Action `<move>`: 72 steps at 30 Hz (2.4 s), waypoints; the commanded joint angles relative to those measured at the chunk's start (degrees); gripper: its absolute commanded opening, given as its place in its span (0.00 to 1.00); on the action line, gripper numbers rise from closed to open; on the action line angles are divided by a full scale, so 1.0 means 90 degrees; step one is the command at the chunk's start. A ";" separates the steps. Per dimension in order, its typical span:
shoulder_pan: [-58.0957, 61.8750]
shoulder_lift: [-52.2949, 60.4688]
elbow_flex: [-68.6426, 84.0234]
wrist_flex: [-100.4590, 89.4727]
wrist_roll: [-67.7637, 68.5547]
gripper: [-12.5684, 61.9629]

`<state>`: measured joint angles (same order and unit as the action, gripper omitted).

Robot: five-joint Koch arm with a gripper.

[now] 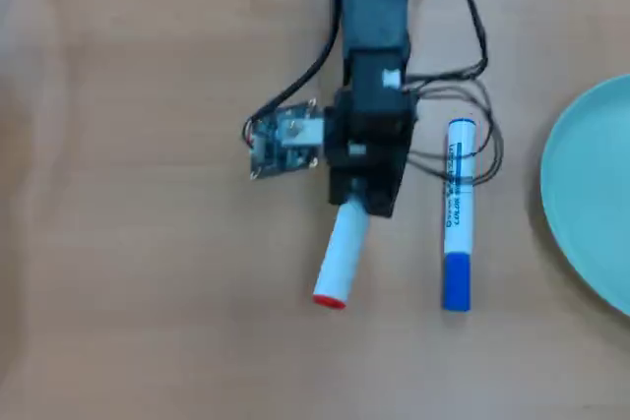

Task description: Pick up the red pen.

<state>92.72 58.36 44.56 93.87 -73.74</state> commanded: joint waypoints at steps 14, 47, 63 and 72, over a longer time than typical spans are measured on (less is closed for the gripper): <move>-0.0430 0.1113 -0.1484 0.0254 0.5332 0.08; -0.1045 0.2705 -0.1387 0.0244 0.8545 0.08; -0.1025 0.2715 -0.1387 0.0225 0.8516 0.08; -0.1025 0.2695 -0.1377 0.0225 0.8506 0.08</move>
